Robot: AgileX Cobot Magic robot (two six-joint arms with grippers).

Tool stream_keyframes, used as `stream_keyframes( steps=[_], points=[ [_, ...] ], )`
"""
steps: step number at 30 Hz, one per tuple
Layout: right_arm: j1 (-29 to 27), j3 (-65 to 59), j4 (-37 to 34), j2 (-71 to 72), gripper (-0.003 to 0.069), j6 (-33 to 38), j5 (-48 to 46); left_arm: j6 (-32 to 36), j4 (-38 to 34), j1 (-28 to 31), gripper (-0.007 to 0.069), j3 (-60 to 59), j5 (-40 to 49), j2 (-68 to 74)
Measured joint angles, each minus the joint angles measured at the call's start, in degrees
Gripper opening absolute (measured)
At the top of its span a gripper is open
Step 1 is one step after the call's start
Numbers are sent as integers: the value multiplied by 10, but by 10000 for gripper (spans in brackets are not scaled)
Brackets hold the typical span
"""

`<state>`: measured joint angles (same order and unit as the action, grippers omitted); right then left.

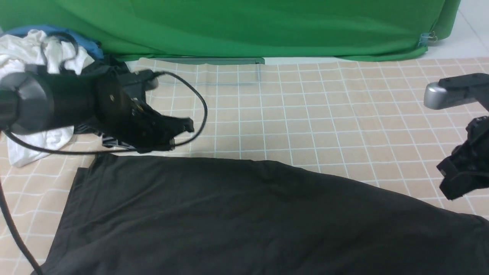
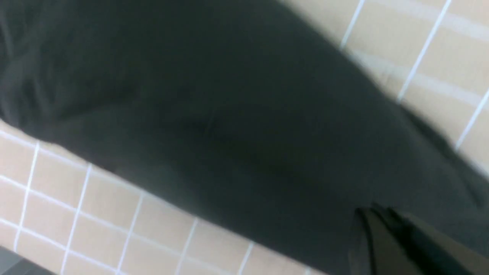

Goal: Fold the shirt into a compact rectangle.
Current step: 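Pull the folded dark garment lengthwise by its ends to straighten it flat on the table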

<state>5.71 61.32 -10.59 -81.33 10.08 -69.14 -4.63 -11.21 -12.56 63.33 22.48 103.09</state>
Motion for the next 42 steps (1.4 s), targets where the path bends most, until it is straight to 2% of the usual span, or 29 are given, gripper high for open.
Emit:
stream_keyframes(
  steps=[2, 5, 6, 8, 12, 14, 17, 25, 28, 32, 33, 35, 39, 42],
  points=[
    [0, -11, 56, 5, 85, -64, -3, 8, -2, 3, 3, 0, 39, -36],
    [-6, -41, 100, 8, 147, -101, -4, 20, -6, 3, 3, -21, 47, -86],
    [-17, -70, 115, 9, 226, -116, -5, 22, -9, 3, 3, -49, 46, -130],
    [-37, -110, 123, 9, 340, -124, 11, 22, -12, 3, 3, -95, 46, -186],
    [-85, -169, 126, 10, 580, -144, 88, 22, -29, 3, 3, -177, 46, -265],
    [-107, -187, 127, 8, 640, -156, 126, 22, -46, 3, 3, -214, 47, -300],
    [-119, -194, 125, -12, 668, -167, 170, 22, -65, 3, 3, -244, 52, -339],
    [-116, -194, 82, -105, 658, -148, 210, 26, -71, 3, 3, -252, 53, -370],
    [-116, -189, 76, -115, 594, -139, 208, 26, -72, 3, 3, -252, 61, -370],
    [-112, -188, 59, -118, 319, -114, 208, 30, -74, 3, 3, -252, 67, -370],
    [-112, -188, 53, -118, 190, -104, 208, 30, -76, 3, 3, -252, 67, -370],
    [-112, -188, 45, -118, 110, -92, 207, 30, -78, 3, 3, -252, 67, -370],
    [-114, -176, 58, -119, 96, -75, 195, 32, -78, 3, 3, -252, 67, -370],
    [-134, -158, 113, -104, 96, -91, 164, 36, -78, 3, 3, -252, 69, -370]
  ],
)
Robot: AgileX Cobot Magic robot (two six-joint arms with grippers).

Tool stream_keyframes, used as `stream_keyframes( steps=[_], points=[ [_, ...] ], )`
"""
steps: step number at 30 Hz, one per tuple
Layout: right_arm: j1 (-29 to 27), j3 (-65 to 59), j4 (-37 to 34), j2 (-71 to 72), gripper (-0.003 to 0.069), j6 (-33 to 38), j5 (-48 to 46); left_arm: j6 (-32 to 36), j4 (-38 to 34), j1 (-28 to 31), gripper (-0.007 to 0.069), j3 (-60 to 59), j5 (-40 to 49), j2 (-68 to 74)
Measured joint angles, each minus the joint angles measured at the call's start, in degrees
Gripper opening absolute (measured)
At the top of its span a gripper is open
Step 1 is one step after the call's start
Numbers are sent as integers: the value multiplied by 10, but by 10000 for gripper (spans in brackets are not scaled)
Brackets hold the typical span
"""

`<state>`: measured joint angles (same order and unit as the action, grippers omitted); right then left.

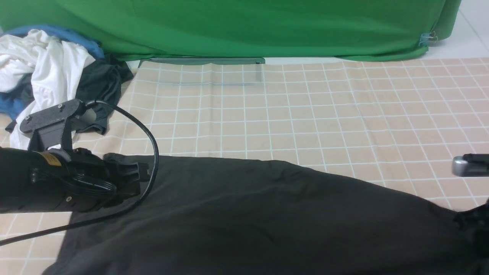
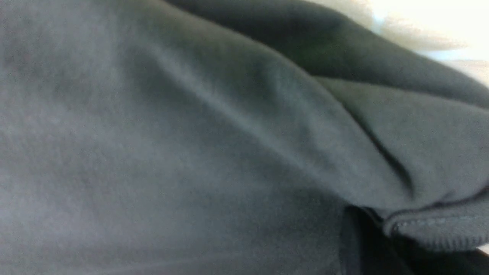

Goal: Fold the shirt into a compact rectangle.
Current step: 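Pull the folded dark garment lengthwise by its ends to straighten it flat on the table, then fold the right end of the dark garment over onto its left end with the right gripper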

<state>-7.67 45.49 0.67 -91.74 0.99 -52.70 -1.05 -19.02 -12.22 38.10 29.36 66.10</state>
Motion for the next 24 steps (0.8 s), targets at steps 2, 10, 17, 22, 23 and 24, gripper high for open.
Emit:
stream_keyframes(
  steps=[2, 10, 17, 22, 23, 24],
  points=[
    [-20, 15, 48, 21, 96, -30, -25, 0, 0, 0, 3, 0, 1, 0],
    [-82, 109, 58, 88, 96, -28, -120, 3, 0, 0, 3, 0, 12, 0],
    [3, 226, -56, 126, 96, -10, -168, 7, 6, 0, 3, 5, 36, 0],
    [127, 291, -124, 129, 96, -30, -171, -31, 52, 7, 3, 42, 82, -20],
    [150, 301, -130, 128, 96, -35, -171, -41, 62, 12, 3, 51, 94, -26],
    [161, 308, -135, 127, 96, -38, -171, -45, 69, 15, 3, 57, 98, -29]
  ],
)
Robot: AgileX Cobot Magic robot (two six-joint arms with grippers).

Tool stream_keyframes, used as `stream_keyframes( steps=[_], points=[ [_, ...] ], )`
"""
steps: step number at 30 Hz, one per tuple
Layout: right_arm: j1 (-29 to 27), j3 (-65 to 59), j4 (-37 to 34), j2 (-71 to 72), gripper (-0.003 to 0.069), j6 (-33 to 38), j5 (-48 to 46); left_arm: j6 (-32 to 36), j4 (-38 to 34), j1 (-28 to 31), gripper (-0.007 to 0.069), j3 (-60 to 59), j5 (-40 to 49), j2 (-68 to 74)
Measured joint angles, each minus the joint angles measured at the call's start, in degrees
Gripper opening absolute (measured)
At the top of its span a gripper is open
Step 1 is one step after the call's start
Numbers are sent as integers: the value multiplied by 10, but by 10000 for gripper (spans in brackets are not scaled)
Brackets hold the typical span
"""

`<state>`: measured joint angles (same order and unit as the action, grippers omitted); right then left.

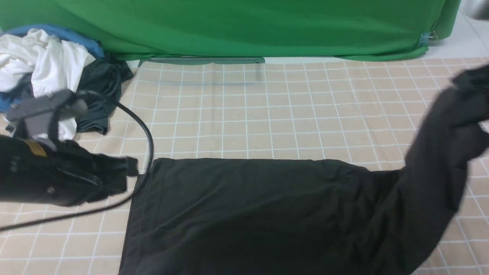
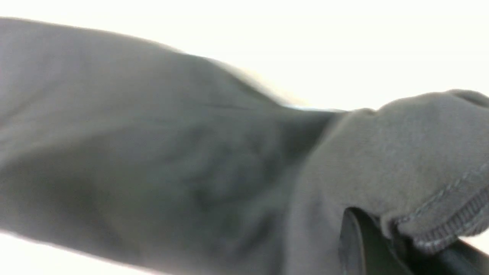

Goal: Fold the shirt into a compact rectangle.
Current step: 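Fold the right end of the dark garment over onto its left end with the right gripper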

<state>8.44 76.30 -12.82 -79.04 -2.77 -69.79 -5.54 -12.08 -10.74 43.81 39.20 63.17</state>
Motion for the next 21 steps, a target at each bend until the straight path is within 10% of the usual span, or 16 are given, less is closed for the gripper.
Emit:
stream_keyframes(
  steps=[9, 21],
  points=[
    [223, 109, -21, -68, 96, -72, 61, -18, 33, 100, 3, 78, 84, -57],
    [372, 208, -68, -249, 96, -74, 114, -19, 24, 147, 3, 81, 104, -69]
  ],
)
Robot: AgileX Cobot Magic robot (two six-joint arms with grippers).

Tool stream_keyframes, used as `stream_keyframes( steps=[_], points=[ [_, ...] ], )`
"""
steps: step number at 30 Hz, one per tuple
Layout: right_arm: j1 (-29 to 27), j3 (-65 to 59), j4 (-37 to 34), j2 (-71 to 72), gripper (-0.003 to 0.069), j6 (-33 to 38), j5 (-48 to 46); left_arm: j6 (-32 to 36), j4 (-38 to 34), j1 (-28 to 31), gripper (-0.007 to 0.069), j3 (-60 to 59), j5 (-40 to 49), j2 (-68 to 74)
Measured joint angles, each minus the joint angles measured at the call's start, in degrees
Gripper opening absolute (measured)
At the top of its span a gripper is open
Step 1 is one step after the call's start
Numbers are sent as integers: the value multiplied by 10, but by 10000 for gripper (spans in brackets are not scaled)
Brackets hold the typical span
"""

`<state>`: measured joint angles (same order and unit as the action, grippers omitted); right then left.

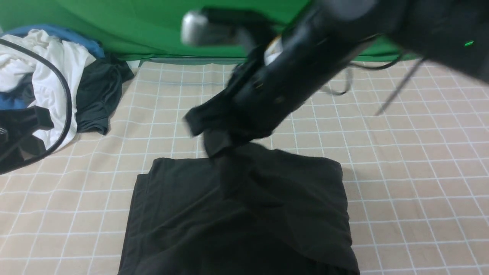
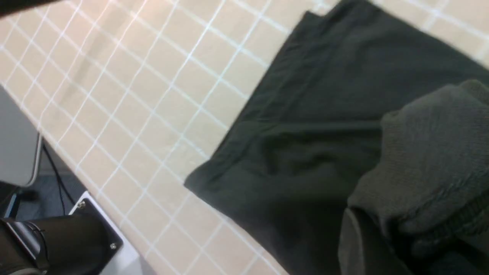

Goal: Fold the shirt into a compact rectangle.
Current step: 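Fold the right end of the dark garment over onto its left end with the right gripper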

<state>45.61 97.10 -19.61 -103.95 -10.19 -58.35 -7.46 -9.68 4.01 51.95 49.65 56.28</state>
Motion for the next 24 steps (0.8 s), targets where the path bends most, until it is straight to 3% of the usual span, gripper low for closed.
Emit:
stream_keyframes(
  steps=[14, 17, 18, 22, 24],
  points=[
    [77, 115, -49, -178, 104, 2, 64, -1, -7, 0, 3, 0, -6, -1],
    [78, 119, -55, -198, 165, 2, 93, -1, -7, 0, 3, 0, -6, -1],
    [78, 120, -57, -208, 246, 2, 108, -1, -7, 0, 3, 0, -6, -1],
    [78, 121, -63, -225, 428, 3, 120, -1, -7, 0, 3, 0, -8, -1],
    [78, 124, -65, -225, 456, 17, 107, -1, -7, 0, 3, 0, -8, -1]
  ],
)
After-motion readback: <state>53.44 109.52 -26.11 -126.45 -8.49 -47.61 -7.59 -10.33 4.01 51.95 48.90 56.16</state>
